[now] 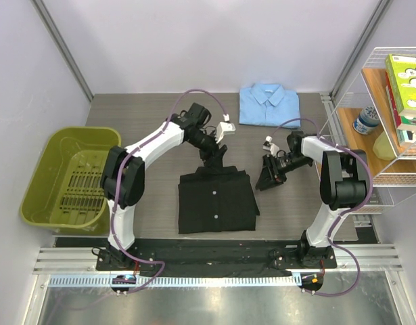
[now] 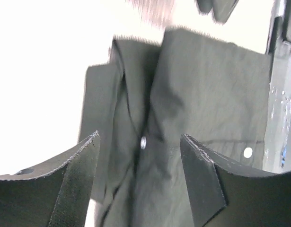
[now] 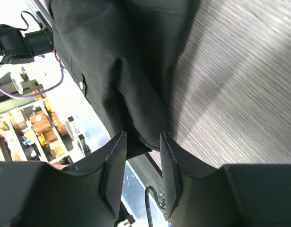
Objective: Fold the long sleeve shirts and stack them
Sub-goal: Fold the shirt
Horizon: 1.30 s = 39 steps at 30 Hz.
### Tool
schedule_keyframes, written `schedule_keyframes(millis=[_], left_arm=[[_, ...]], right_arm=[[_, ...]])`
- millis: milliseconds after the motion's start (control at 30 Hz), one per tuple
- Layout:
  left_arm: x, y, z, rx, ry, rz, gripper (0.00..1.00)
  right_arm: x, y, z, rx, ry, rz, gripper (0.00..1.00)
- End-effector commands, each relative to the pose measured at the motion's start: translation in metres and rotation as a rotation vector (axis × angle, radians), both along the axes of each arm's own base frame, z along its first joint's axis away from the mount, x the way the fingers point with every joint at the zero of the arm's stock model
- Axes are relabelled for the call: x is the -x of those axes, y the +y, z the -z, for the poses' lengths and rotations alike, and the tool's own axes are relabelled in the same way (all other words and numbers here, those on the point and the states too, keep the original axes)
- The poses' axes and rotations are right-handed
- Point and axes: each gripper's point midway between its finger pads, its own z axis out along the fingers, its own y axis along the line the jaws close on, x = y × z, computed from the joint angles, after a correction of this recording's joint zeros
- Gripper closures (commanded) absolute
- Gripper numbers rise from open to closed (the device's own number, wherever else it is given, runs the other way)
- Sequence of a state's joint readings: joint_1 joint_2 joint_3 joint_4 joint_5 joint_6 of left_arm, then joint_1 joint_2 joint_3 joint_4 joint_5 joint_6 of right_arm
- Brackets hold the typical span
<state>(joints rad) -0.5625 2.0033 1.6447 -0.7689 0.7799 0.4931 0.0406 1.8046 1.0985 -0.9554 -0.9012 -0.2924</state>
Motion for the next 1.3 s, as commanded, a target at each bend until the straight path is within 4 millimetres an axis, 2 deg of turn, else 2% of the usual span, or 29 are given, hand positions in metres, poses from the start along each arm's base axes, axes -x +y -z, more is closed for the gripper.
schedule_keyframes(millis=[0,67,200,233,267,400,533,600,733,867,1000,1100,1167,1200,1267], left_arm=[[0.012,-0.03,-0.012,0.06,-0.014,0.075,0.29],[0.021,-0.037,-0.008,0.057,-0.022,0.112,0.27],[0.029,-0.045,0.001,0.048,-0.038,0.137,0.24],[0.03,-0.045,0.004,0.045,-0.037,0.143,0.17],[0.032,-0.046,0.006,0.045,-0.039,0.154,0.15],[0.037,-0.049,0.014,0.037,-0.035,0.178,0.15],[0.044,-0.049,0.021,0.025,-0.021,0.199,0.21],[0.047,-0.049,0.022,0.025,-0.012,0.206,0.26],[0.053,-0.047,0.025,0.025,0.023,0.213,0.3],[0.057,-0.048,0.025,0.034,0.047,0.218,0.3],[0.058,-0.051,0.025,0.046,0.063,0.222,0.45],[0.062,-0.051,0.026,0.05,0.084,0.228,0.52],[0.067,-0.051,0.023,0.066,0.104,0.243,0.5],[0.068,-0.051,0.022,0.069,0.112,0.246,0.38],[0.069,-0.049,0.022,0.064,0.117,0.239,0.34]], right_arm=[[0.0,0.001,0.0,-0.038,-0.025,0.022,0.6],[0.002,0.005,-0.001,-0.064,-0.022,0.036,0.59],[0.0,0.008,0.008,-0.068,-0.032,0.042,0.59],[0.0,0.009,0.009,-0.068,-0.022,0.047,0.59],[0.003,0.012,0.013,-0.069,-0.008,0.046,0.59],[0.007,0.022,0.018,-0.079,0.0,0.029,0.59],[0.015,0.03,0.023,-0.079,0.029,0.01,0.6],[0.017,0.034,0.024,-0.079,0.029,-0.001,0.64],[0.018,0.036,0.021,-0.083,0.025,-0.003,0.8],[0.023,0.041,0.017,-0.103,0.056,0.001,0.84],[0.027,0.044,0.015,-0.115,0.069,-0.002,0.84],[0.025,0.044,0.019,-0.109,0.081,0.0,0.84],[0.023,0.045,0.023,-0.109,0.092,0.002,0.84],[0.02,0.046,0.023,-0.11,0.09,0.003,0.86],[0.02,0.05,0.022,-0.128,0.104,-0.002,0.88]])
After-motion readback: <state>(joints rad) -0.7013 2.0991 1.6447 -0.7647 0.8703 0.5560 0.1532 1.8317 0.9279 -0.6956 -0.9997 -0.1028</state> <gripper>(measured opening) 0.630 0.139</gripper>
